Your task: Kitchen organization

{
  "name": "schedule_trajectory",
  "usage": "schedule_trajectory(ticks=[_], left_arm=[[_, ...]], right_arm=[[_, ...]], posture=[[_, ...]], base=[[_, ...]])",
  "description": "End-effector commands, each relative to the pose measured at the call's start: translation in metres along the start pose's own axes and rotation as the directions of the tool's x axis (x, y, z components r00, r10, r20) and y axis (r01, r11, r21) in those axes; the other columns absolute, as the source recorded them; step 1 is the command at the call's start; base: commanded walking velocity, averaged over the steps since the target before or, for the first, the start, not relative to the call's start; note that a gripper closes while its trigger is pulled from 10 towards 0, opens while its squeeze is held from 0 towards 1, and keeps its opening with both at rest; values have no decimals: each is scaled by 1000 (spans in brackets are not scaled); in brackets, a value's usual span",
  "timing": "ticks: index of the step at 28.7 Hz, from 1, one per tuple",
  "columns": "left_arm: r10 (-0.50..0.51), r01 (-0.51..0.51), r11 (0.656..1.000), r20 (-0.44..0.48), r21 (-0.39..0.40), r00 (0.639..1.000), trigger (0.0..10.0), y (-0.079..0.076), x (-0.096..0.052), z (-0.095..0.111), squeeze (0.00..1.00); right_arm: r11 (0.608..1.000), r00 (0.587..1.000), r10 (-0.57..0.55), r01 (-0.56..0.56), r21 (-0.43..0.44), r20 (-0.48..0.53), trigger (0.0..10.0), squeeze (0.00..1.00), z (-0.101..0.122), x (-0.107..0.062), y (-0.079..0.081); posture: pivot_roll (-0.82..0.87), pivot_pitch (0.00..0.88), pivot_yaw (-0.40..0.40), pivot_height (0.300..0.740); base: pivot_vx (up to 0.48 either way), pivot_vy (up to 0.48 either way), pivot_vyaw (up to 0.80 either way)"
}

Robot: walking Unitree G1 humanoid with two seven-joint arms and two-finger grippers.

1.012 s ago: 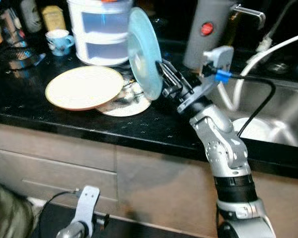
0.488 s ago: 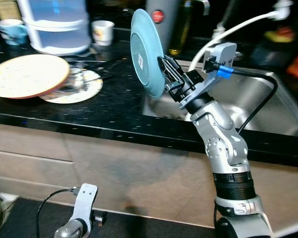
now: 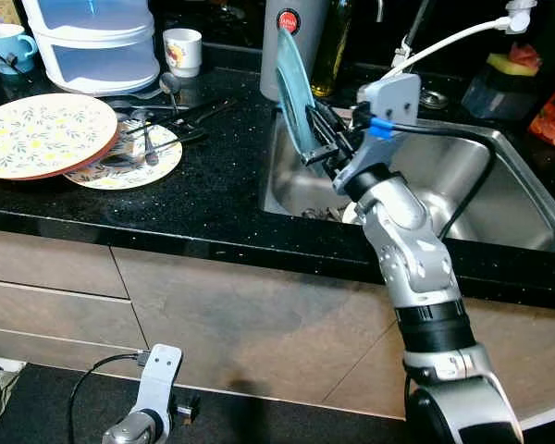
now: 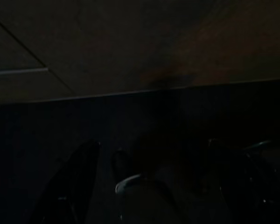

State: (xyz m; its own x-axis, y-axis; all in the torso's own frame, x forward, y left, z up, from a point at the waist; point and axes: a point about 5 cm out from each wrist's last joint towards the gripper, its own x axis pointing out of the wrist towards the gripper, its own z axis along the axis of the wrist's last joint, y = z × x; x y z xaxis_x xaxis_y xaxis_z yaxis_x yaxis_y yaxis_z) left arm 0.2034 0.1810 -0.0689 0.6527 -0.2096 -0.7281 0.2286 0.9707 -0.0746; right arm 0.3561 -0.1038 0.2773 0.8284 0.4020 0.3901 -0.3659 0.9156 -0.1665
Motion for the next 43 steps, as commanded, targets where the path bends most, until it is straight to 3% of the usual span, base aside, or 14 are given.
schedule_trajectory(ticks=[1, 2, 3, 8, 12, 14, 22, 28, 29, 35, 40, 41, 43], left_arm=[[1, -1, 1000, -13, -2, 1000, 10000, -2, -2, -7, 0], [-1, 1, 1000, -14, -3, 1000, 10000, -2, -2, -8, 0], [-1, 1, 1000, -14, -3, 1000, 10000, -2, -2, -8, 0], [-12, 11, 1000, -27, -4, 1000, 10000, -7, -4, -17, 0], [-19, 19, 1000, -31, -4, 999, 10000, -8, -5, -21, 0], [-29, 29, 1000, -43, -2, 999, 10000, -10, -8, -28, 0], [-39, 39, 999, -44, -3, 998, 10000, -12, -11, -36, 0], [-47, 47, 999, -41, -5, 998, 10000, -13, -14, -41, 0], [-52, 52, 999, -44, -3, 998, 10000, -14, -15, -44, 0], [-62, 62, 998, -57, -6, 996, 10000, -17, -18, -52, 0], [-68, 67, 998, -61, -8, 996, 10000, -20, -19, -55, 0], [-68, 67, 998, -61, -8, 996, 10000, -20, -19, -55, 0], [-70, 69, 998, -61, -9, 996, 10000, -21, -19, -55, 0]], right_arm=[[994, 998, -21, 15, -107, -58, 10000, 0, -3, 4, -11], [984, 994, -39, 21, -176, -100, 10000, 0, -6, 6, -20], [984, 994, -39, 21, -176, -100, 10000, 0, -6, 6, -20], [950, 972, -64, -10, -311, -227, 10000, 0, -3, 13, -50], [936, 961, -42, -59, -348, -273, 10000, 0, 0, 14, -56], [912, 951, -36, -95, -398, -308, 10000, 0, 8, 17, -67], [871, 915, -37, -167, -463, -401, 10000, 0, 7, 20, -79], [821, 848, 14, -312, -478, -529, 10000, 0, 4, 20, -82], [794, 827, 18, -353, -494, -562, 10000, 0, 10, 22, -89], [734, 785, 6, -425, -530, -619, 10000, 0, 29, 21, -110], [655, 682, 72, -583, -482, -728, 10000, 0, 33, 13, -117], [655, 682, 72, -583, -482, -728, 10000, 0, 33, 13, -117], [618, 619, 118, -658, -431, -776, 10000, 0, 38, 10, -120]], posture=[[63, 52, -87, 740], [62, 58, -91, 740], [62, 58, -91, 740], [56, 77, -103, 740], [51, 88, -105, 740], [44, 109, -105, 740], [41, 148, -111, 740], [39, 175, -114, 740], [35, 186, -112, 740], [26, 206, -116, 740], [24, 214, -117, 740], [24, 214, -117, 740], [24, 217, -119, 740]], base=[[0, 0, 0], [0, 0, 0], [0, 0, 0], [0, 0, 0], [0, 0, 0], [0, 0, 0], [0, 0, 0], [0, 0, 0], [0, 0, 0], [0, 0, 0], [0, 0, 0], [0, 0, 0], [0, 0, 0]])
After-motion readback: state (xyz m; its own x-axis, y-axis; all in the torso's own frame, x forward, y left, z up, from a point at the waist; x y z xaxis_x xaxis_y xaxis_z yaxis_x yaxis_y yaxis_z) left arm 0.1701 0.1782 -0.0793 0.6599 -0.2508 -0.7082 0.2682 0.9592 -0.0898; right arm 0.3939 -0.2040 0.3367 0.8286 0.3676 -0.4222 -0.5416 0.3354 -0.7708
